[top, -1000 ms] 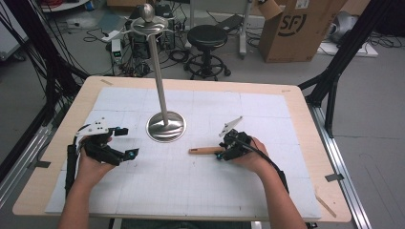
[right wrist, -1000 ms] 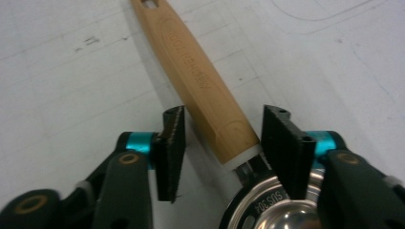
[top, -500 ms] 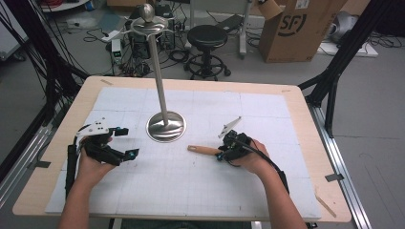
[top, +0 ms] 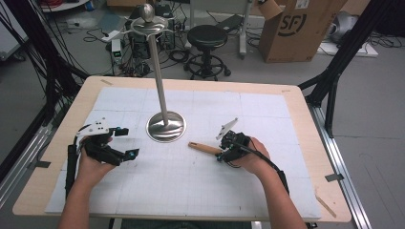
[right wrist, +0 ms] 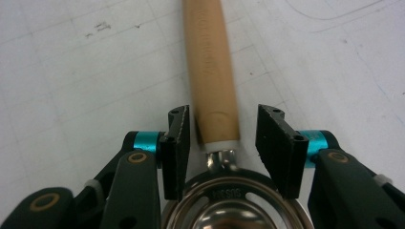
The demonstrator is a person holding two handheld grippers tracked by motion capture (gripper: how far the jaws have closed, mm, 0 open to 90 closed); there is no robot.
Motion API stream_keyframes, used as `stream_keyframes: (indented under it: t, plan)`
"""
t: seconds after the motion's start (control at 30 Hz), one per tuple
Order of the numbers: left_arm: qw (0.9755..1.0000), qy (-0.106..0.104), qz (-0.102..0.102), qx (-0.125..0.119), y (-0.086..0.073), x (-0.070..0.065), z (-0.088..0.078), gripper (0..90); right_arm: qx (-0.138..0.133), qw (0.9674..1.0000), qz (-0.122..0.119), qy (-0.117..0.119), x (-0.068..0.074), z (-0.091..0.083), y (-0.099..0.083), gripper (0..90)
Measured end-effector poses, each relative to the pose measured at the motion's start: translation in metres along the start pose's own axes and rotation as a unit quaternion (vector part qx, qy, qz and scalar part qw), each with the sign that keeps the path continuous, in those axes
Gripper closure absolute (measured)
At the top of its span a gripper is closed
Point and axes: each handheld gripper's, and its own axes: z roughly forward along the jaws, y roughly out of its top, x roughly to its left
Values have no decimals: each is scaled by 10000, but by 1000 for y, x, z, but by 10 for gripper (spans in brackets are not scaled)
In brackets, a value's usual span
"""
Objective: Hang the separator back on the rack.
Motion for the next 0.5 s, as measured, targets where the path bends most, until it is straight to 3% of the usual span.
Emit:
stream_keyframes:
  t: [0.13, 0.23, 0.5]
  plan:
    - [10000, -2, -3, 2, 0, 0, 0, 18, 243, 9995, -177, -93, 3, 3, 4, 574]
    - [10000, -1, -5, -2, 0, 0, -1, 17, 301, 9994, -179, -83, 3, 3, 6, 593]
    - [10000, 2, -1, 23, 0, 0, 1, 17, 454, 9987, -72, 223, -2, 6, 10, 666]
